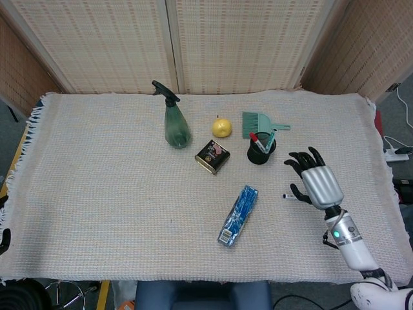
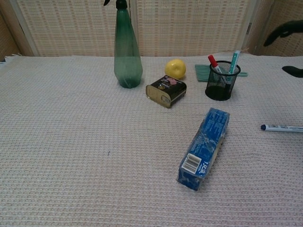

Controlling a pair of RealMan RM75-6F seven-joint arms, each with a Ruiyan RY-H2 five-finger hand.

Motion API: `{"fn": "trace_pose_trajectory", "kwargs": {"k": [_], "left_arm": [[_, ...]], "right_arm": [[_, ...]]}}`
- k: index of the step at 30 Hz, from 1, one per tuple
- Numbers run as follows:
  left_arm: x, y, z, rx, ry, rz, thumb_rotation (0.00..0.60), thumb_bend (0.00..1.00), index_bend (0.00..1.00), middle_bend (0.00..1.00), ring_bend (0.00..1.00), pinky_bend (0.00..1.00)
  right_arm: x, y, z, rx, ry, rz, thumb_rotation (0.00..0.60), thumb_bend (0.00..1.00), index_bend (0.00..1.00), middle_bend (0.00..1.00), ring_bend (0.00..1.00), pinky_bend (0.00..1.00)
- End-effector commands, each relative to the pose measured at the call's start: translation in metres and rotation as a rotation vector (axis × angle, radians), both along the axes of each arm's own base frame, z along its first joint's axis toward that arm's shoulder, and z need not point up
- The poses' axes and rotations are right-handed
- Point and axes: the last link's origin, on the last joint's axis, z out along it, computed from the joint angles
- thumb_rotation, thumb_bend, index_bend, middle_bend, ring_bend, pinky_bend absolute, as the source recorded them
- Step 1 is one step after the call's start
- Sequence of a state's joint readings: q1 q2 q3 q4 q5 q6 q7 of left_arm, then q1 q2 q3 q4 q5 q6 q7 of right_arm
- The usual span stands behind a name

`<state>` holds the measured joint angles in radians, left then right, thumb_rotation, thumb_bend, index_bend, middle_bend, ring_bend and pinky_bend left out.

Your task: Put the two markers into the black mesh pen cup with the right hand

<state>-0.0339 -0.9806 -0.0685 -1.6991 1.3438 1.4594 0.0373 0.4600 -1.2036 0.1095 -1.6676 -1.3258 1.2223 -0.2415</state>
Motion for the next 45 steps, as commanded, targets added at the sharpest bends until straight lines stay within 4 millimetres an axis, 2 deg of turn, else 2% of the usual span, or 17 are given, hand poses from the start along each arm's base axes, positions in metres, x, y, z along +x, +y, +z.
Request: {"fn": "trace_pose_trajectory", "kwargs": {"k": [1, 6, 16, 31, 40, 45], "left_arm": [[0.002, -0.002, 0.002, 0.007, -0.001, -0.007, 0.600, 0.50, 0.11, 0.00, 0.00, 0.10], [0.003, -0.003, 0.002, 0.011, 0.001, -0.012, 0.600, 0.50, 0.11, 0.00, 0.00, 0.10], [0.001, -0.001, 0.000, 0.004, 0.004, 0.003, 0.600, 0.50, 0.11, 0.00, 0.00, 0.10], [-0.005, 0.000, 0.001, 0.004, -0.003, 0.022, 0.600, 0.50, 0.11, 0.00, 0.00, 0.10], [-0.006, 0.001, 0.000, 0.001, -0.003, 0.026, 0.600, 0.50, 0.11, 0.00, 0.00, 0.10], [-0.006, 0.001, 0.001, -0.001, 0.000, 0.029, 0.600, 0.50, 0.11, 0.00, 0.00, 0.10]], "right_arm": [[-0.045, 0.040, -0.002, 0.029, 0.129, -0.152, 0.600, 0.32, 0.22, 0.14, 0.14, 0.07], [-0.058, 0.040, -0.006, 0.069, 0.205, -0.184, 0.600, 0.30, 0.18, 0.14, 0.12, 0.07], [-0.069, 0.017, -0.025, 0.131, 0.228, -0.226, 0.600, 0.29, 0.24, 0.14, 0.15, 0.08], [-0.062, -0.021, -0.064, 0.192, 0.244, -0.254, 0.600, 0.29, 0.36, 0.14, 0.20, 0.12], [-0.063, -0.033, -0.074, 0.197, 0.248, -0.278, 0.600, 0.29, 0.37, 0.14, 0.20, 0.13], [-0.059, -0.033, -0.084, 0.223, 0.250, -0.274, 0.600, 0.29, 0.37, 0.14, 0.20, 0.13]]}}
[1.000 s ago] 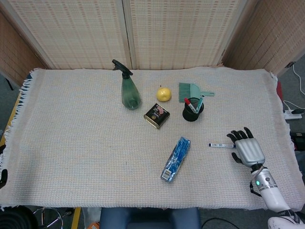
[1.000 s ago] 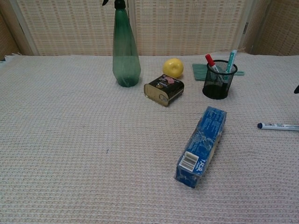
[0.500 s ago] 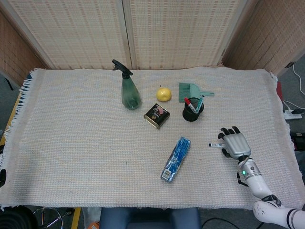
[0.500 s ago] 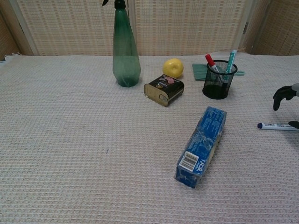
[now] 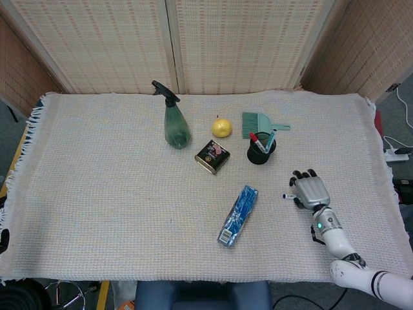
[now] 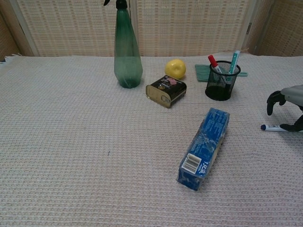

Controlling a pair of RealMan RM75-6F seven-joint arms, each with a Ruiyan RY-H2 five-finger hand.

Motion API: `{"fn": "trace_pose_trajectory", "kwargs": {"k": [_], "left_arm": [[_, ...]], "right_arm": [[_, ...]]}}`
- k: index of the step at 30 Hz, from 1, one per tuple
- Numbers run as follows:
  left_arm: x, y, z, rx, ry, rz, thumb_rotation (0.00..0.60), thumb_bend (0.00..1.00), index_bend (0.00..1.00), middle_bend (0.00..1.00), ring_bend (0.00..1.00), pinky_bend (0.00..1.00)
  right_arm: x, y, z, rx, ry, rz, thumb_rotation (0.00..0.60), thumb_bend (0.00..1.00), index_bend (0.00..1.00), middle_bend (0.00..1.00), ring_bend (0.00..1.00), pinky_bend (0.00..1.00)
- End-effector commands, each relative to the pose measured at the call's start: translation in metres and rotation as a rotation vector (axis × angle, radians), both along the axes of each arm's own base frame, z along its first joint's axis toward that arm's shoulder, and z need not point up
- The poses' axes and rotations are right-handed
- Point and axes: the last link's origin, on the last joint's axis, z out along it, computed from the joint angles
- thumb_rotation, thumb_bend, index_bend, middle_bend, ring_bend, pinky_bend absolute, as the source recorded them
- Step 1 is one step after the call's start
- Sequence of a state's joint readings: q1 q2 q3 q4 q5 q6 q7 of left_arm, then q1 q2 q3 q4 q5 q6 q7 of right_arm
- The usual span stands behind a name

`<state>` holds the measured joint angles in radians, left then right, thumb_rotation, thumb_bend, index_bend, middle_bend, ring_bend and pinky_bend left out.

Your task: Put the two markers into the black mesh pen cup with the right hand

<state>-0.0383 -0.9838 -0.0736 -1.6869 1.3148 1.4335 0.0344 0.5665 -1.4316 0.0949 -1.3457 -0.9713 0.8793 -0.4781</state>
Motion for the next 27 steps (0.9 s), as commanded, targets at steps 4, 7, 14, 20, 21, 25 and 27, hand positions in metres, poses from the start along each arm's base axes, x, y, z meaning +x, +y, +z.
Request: {"fn": "trace_pose_trajectory", "kwargs": {"k": [4, 7, 14, 20, 21, 25, 27], "left_arm": [[0.001, 0.000, 0.001, 0.005, 0.000, -0.001, 0.600, 0.50, 0.11, 0.00, 0.00, 0.10], [0.001, 0.000, 0.002, 0.008, -0.001, -0.003, 0.600, 0.50, 0.11, 0.00, 0.00, 0.10], [0.000, 0.000, 0.002, 0.007, -0.003, -0.002, 0.600, 0.50, 0.11, 0.00, 0.00, 0.10], [0.000, 0.000, 0.002, 0.008, -0.003, 0.000, 0.600, 0.50, 0.11, 0.00, 0.00, 0.10], [0.000, 0.000, 0.002, 0.009, -0.003, 0.000, 0.600, 0.50, 0.11, 0.00, 0.00, 0.10], [-0.001, 0.000, 0.002, 0.007, -0.004, 0.002, 0.600, 0.50, 0.11, 0.00, 0.00, 0.10], [-0.001, 0.000, 0.002, 0.006, -0.004, 0.002, 0.600, 0.50, 0.11, 0.00, 0.00, 0.10]], "right_arm": [[0.007, 0.001, -0.010, 0.024, -0.008, 0.013, 0.600, 0.29, 0.37, 0.14, 0.21, 0.13], [0.007, 0.001, -0.012, 0.027, -0.004, 0.010, 0.600, 0.29, 0.37, 0.14, 0.21, 0.13], [0.006, 0.000, -0.017, 0.031, 0.012, 0.002, 0.600, 0.29, 0.41, 0.15, 0.23, 0.15], [0.006, -0.004, -0.021, 0.034, 0.019, -0.002, 0.600, 0.29, 0.45, 0.16, 0.24, 0.16], [0.006, -0.004, -0.022, 0.034, 0.019, -0.003, 0.600, 0.29, 0.46, 0.17, 0.24, 0.16], [0.006, -0.005, -0.022, 0.028, 0.021, -0.001, 0.600, 0.29, 0.48, 0.17, 0.25, 0.17], [0.007, -0.005, -0.022, 0.023, 0.021, 0.002, 0.600, 0.29, 0.50, 0.18, 0.25, 0.18]]}}
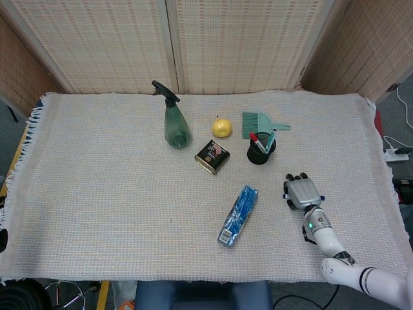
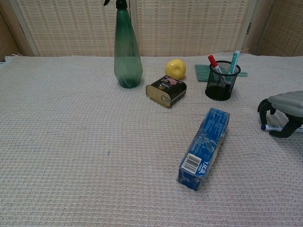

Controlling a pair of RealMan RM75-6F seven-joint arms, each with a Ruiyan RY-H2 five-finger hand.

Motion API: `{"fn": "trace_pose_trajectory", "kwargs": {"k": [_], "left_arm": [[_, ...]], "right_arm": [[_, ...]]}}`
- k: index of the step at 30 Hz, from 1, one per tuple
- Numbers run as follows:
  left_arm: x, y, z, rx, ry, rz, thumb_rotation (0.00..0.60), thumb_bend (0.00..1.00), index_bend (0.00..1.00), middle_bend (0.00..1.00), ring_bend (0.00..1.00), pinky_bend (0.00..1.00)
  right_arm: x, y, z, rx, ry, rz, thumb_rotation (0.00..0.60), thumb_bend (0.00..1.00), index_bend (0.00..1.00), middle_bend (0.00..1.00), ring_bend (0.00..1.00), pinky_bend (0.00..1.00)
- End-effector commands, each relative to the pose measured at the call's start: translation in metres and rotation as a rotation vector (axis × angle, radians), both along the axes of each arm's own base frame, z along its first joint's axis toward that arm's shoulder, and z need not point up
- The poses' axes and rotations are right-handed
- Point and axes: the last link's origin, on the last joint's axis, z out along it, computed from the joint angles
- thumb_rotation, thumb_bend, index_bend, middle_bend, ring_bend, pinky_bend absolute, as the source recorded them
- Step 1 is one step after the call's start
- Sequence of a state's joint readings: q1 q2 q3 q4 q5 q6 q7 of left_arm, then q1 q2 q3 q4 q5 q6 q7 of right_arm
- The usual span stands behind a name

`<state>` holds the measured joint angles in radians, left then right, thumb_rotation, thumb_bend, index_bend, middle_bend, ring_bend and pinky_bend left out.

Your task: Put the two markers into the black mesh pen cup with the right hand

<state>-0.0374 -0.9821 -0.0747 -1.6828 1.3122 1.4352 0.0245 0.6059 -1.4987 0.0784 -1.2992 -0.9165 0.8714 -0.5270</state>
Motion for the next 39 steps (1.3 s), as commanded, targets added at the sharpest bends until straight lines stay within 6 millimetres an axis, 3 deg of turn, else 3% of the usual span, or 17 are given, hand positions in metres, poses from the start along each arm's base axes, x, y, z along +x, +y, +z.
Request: {"fn": "trace_pose_trajectory", "kwargs": {"k": [1, 8, 15, 20, 29, 39], "left_arm": [[0.000, 0.000, 0.000, 0.000, 0.000, 0.001, 0.600, 0.50, 0.11, 0.00, 0.00, 0.10], [0.000, 0.000, 0.000, 0.001, 0.001, -0.001, 0.600, 0.50, 0.11, 0.00, 0.00, 0.10], [0.001, 0.000, 0.000, 0.000, 0.001, -0.003, 0.600, 0.50, 0.11, 0.00, 0.00, 0.10], [0.001, -0.001, 0.000, -0.001, -0.001, -0.005, 0.600, 0.50, 0.11, 0.00, 0.00, 0.10], [0.003, -0.002, 0.001, 0.004, -0.004, -0.015, 0.600, 0.50, 0.11, 0.00, 0.00, 0.10], [0.005, -0.003, 0.002, 0.007, -0.001, -0.023, 0.600, 0.50, 0.11, 0.00, 0.00, 0.10]], "right_arm": [[0.000, 0.000, 0.000, -0.007, -0.001, 0.003, 0.600, 0.29, 0.51, 0.18, 0.26, 0.18], [0.001, -0.002, 0.004, -0.039, -0.015, 0.011, 0.600, 0.29, 0.59, 0.22, 0.30, 0.22], [0.004, -0.003, 0.010, -0.061, -0.045, 0.018, 0.600, 0.29, 0.61, 0.23, 0.30, 0.23], [0.029, -0.012, 0.030, -0.123, -0.166, 0.051, 0.600, 0.29, 0.63, 0.23, 0.30, 0.23], [0.096, -0.037, 0.080, -0.201, -0.490, 0.100, 0.600, 0.29, 0.64, 0.23, 0.31, 0.23], [0.131, -0.066, 0.106, -0.150, -0.913, -0.004, 0.600, 0.30, 0.66, 0.23, 0.31, 0.23]]}}
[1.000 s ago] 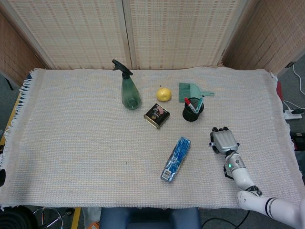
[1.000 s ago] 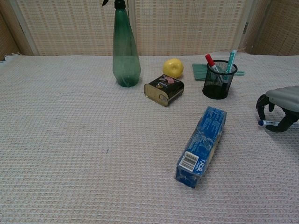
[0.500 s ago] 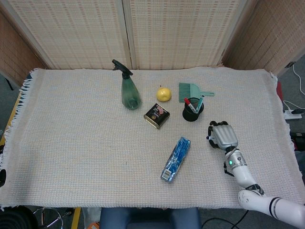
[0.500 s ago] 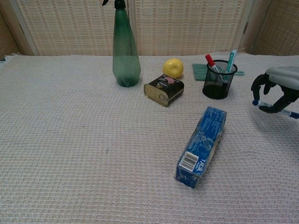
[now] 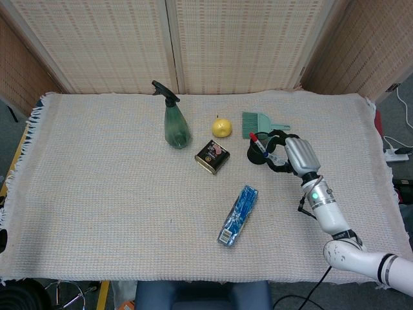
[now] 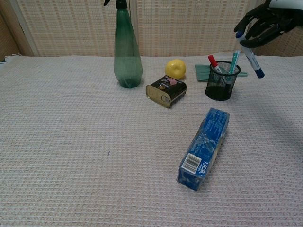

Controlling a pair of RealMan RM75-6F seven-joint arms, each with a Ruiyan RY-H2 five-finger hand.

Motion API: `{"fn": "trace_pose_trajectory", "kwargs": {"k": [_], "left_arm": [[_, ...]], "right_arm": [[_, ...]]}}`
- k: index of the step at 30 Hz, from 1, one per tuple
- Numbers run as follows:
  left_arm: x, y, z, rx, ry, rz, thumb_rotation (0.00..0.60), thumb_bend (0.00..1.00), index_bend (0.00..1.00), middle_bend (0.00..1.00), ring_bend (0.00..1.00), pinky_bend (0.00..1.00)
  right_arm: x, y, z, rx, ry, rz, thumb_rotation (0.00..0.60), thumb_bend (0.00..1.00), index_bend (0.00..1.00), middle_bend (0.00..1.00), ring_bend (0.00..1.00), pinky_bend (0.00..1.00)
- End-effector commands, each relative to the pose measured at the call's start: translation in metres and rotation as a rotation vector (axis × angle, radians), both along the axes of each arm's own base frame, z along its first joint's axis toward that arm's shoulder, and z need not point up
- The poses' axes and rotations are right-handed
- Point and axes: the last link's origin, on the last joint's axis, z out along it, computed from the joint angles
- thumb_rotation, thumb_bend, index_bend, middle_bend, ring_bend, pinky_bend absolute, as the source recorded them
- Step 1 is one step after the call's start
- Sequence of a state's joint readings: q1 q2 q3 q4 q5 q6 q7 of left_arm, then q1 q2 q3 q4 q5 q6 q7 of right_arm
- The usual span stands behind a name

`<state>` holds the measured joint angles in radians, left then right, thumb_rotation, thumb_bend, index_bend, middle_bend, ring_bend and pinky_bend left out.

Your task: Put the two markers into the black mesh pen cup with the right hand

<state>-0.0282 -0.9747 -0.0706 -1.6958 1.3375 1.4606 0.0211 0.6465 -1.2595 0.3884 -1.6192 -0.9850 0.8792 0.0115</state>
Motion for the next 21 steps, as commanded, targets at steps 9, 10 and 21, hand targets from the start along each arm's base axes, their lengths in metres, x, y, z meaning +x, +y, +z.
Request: {"fn": "trace_pose_trajectory", "kwargs": {"k": [9, 10, 21], "left_arm": [[-0.002, 0.000, 0.001, 0.008, 0.000, 0.009, 0.600, 0.50, 0.11, 0.00, 0.00, 0.10], [-0.002, 0.000, 0.002, 0.011, 0.001, 0.011, 0.600, 0.50, 0.11, 0.00, 0.00, 0.10], [-0.008, 0.003, 0.001, 0.005, 0.008, 0.034, 0.600, 0.50, 0.11, 0.00, 0.00, 0.10]], "right_arm": [[0.018, -0.052, 0.022, 0.114, -0.377, -0.050, 0.600, 0.30, 0.66, 0.23, 0.31, 0.23], [0.017, -0.056, 0.021, 0.114, -0.382, -0.052, 0.600, 0.30, 0.66, 0.23, 0.31, 0.23], [-0.002, -0.083, 0.008, 0.113, -0.337, -0.098, 0.600, 0.31, 0.66, 0.23, 0.31, 0.24]]}}
